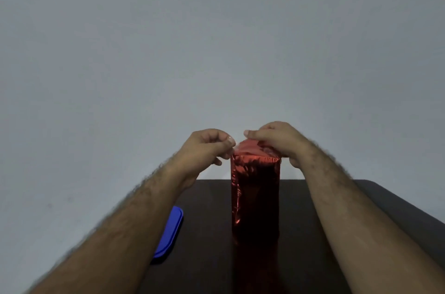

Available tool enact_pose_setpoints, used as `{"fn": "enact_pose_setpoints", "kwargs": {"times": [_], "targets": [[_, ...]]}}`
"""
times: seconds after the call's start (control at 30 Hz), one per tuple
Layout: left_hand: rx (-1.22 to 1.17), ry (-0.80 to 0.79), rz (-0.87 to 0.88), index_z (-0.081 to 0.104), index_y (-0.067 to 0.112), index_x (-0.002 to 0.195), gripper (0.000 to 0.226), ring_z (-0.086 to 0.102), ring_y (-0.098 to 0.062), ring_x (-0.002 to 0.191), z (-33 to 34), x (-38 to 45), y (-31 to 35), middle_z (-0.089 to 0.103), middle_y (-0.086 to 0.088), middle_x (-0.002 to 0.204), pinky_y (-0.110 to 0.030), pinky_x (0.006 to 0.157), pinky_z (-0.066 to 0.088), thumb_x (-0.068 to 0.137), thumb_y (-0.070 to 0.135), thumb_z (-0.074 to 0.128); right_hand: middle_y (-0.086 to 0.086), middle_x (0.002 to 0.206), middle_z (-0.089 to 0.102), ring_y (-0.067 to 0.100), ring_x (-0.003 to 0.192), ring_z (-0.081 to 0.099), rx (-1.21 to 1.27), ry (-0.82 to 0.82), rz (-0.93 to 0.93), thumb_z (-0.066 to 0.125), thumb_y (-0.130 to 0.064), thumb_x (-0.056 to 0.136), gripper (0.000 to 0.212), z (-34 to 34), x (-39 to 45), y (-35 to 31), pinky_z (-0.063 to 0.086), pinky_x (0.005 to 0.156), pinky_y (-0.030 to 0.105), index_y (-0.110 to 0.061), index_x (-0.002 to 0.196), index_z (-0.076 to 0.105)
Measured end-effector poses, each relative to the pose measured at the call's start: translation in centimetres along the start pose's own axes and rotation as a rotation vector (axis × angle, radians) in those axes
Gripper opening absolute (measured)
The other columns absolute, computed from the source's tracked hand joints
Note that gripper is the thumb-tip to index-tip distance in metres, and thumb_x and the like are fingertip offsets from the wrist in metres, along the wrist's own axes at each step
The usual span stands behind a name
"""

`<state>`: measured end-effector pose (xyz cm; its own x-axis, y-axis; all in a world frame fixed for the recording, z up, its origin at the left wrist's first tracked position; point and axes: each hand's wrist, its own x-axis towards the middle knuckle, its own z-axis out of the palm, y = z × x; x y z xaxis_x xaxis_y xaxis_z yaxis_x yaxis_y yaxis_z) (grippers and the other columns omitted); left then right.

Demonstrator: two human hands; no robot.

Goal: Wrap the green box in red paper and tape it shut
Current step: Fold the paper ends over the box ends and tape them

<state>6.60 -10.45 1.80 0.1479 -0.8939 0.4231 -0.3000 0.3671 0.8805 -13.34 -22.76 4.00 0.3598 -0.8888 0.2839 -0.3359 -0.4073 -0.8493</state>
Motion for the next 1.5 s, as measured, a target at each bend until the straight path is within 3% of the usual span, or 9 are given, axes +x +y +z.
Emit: {"fn": "enact_pose_setpoints", "kwargs": {"times": [0.1, 0.23, 0.4, 0.5, 0.6, 0.77, 1.07, 1.3, 1.5], "targets": [[0.094, -0.014, -0.017, 0.079, 0.008, 0.102, 0.015, 0.066, -0.013, 0.083, -1.0, 1.5, 0.1, 0.078, -0.005, 0.094, -0.033, 0.075, 0.051, 0.097, 0.021, 0.076, 0.001, 0.083, 0.081, 0.016, 0.072, 0.075, -0.032, -0.079, 0.127, 0.093, -0.058, 0.068, 0.052, 0.7, 0.6, 0.2, 0.053, 0.063, 0.028, -0.013, 0.092, 0.081], [0.145, -0.031, -0.016, 0.079, 0.007, 0.096, 0.010, 0.070, -0.011, 0.100, -2.1, 3.6, 0.3, 0.080, -0.002, 0.104, -0.036, 0.092, 0.056, 0.096, 0.016, 0.076, -0.001, 0.067, 0.074, 0.012, 0.054, 0.068, 0.080, 0.002, 0.136, 0.098, -0.039, 0.068, 0.038, 1.3, 1.7, 1.7, 0.049, 0.052, 0.023, -0.011, 0.076, 0.072], [0.186, -0.138, -0.014, 0.074, -0.001, 0.101, 0.016, 0.068, -0.016, 0.081, -2.3, 5.1, 1.2, 0.077, -0.011, 0.091, -0.031, 0.075, 0.051, 0.100, 0.015, 0.071, 0.009, 0.090, 0.082, 0.026, 0.080, 0.080, 0.182, 0.014, 0.155, 0.094, -0.018, 0.073, 0.034, 1.0, 2.3, 2.7, 0.066, 0.073, 0.038, 0.001, 0.094, 0.076], [0.229, -0.195, -0.058, 0.076, 0.004, 0.098, 0.010, 0.059, -0.014, 0.066, -1.7, 6.1, 1.6, 0.072, -0.007, 0.082, -0.028, 0.065, 0.045, 0.100, 0.011, 0.070, 0.010, 0.088, 0.081, 0.024, 0.072, 0.078, 0.204, 0.024, 0.175, 0.095, -0.017, 0.070, 0.035, 0.8, 2.7, 2.9, 0.058, 0.056, 0.028, 0.000, 0.096, 0.078], [0.262, -0.259, -0.156, 0.076, 0.006, 0.097, 0.011, 0.056, -0.014, 0.061, -1.2, 7.2, 2.0, 0.071, -0.008, 0.081, -0.028, 0.061, 0.041, 0.100, 0.004, 0.066, 0.009, 0.085, 0.081, 0.021, 0.065, 0.076, 0.241, -0.002, 0.196, 0.096, -0.016, 0.070, 0.026, 0.5, 2.7, 2.7, 0.055, 0.054, 0.025, -0.006, 0.089, 0.082], [0.378, -0.373, -0.275, 0.080, 0.009, 0.092, 0.012, 0.051, -0.013, 0.058, -0.6, 8.9, 2.6, 0.070, -0.007, 0.077, -0.027, 0.058, 0.039, 0.096, 0.003, 0.070, 0.010, 0.084, 0.081, 0.022, 0.066, 0.077, 0.281, 0.025, 0.207, 0.096, -0.014, 0.070, 0.031, 0.6, 2.7, 2.9, 0.056, 0.053, 0.026, -0.004, 0.094, 0.079], [0.562, -0.387, -0.325, 0.079, 0.006, 0.098, 0.009, 0.051, -0.012, 0.056, 0.3, 10.4, 3.6, 0.073, -0.008, 0.078, -0.025, 0.055, 0.040, 0.095, 0.000, 0.072, 0.009, 0.077, 0.080, 0.023, 0.063, 0.077, 0.298, 0.086, 0.205, 0.093, -0.012, 0.072, 0.028, 0.7, 2.5, 3.1, 0.057, 0.056, 0.029, -0.003, 0.092, 0.076], [0.690, -0.405, -0.288, 0.079, -0.001, 0.104, 0.015, 0.051, -0.010, 0.057, 1.4, 10.6, 4.0, 0.074, -0.007, 0.080, -0.025, 0.057, 0.040, 0.091, 0.005, 0.078, 0.009, 0.081, 0.081, 0.026, 0.073, 0.079, 0.316, 0.080, 0.206, 0.098, -0.017, 0.068, 0.035, 0.7, 2.8, 3.5, 0.066, 0.075, 0.041, -0.003, 0.094, 0.078], [0.882, -0.350, -0.218, 0.083, 0.004, 0.089, 0.006, 0.055, -0.011, 0.060, 2.6, 10.6, 4.7, 0.075, -0.004, 0.074, -0.027, 0.058, 0.044, 0.084, 0.007, 0.082, 0.009, 0.079, 0.080, 0.029, 0.077, 0.080, 0.308, 0.089, 0.199, 0.099, -0.019, 0.065, 0.039, 1.0, 3.2, 3.7, 0.066, 0.083, 0.048, -0.003, 0.093, 0.077]]}}
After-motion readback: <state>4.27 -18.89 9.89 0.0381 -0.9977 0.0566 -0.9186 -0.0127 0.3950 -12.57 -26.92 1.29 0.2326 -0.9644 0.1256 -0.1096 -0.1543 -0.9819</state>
